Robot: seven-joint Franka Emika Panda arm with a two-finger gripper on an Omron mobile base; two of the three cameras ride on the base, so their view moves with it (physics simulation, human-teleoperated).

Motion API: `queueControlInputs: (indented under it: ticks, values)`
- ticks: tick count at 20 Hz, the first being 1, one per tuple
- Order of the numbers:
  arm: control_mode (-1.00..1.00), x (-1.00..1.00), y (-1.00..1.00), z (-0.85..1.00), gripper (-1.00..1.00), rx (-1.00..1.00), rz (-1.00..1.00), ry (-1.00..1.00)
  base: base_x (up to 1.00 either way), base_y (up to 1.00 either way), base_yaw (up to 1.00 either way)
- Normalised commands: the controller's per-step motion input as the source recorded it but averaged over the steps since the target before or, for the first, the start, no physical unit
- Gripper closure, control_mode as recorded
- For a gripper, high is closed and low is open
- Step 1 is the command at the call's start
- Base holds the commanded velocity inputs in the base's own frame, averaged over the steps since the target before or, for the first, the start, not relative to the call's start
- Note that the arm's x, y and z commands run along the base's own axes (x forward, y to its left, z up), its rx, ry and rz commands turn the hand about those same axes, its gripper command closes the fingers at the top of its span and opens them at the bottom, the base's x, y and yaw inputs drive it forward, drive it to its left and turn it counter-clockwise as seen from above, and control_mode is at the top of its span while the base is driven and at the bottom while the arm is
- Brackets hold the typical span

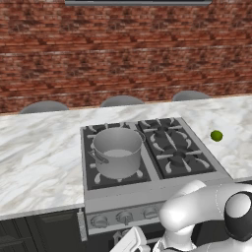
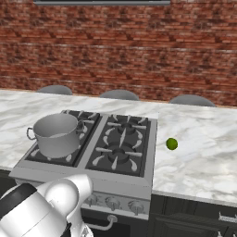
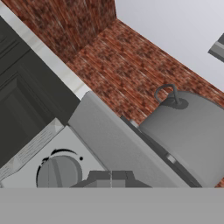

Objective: Turn on the burner for the pot on the stove. Wait thirty seconds for the pot to heat up. Then add the lime to the pot.

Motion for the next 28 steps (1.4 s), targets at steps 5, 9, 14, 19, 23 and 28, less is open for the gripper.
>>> queueControlInputs:
  ticks: [5, 9, 14, 19, 23, 28]
  values:
    - [-1.0, 0.0, 0.0, 0.0, 1.0, 0.0, 0.0, 0.0, 0.0, 0.0, 0.0]
    - [-1.0, 0.0, 0.0, 0.0, 1.0, 0.0, 0.0, 0.0, 0.0, 0.0, 0.0]
    - [-1.0, 0.0, 0.0, 0.0, 1.0, 0.0, 0.0, 0.0, 0.0, 0.0, 0.0]
    - [-1.0, 0.0, 0.0, 0.0, 1.0, 0.0, 0.0, 0.0, 0.0, 0.0, 0.0]
    - [-1.0, -0.11, 0.04, 0.01, 1.0, 0.0, 0.0, -0.03, 0.0, 0.0, 0.0]
    - [-1.0, -0.3, 0.0, 0.21, 1.0, 0.0, 0.0, -0.06, 0.0, 0.0, 0.0]
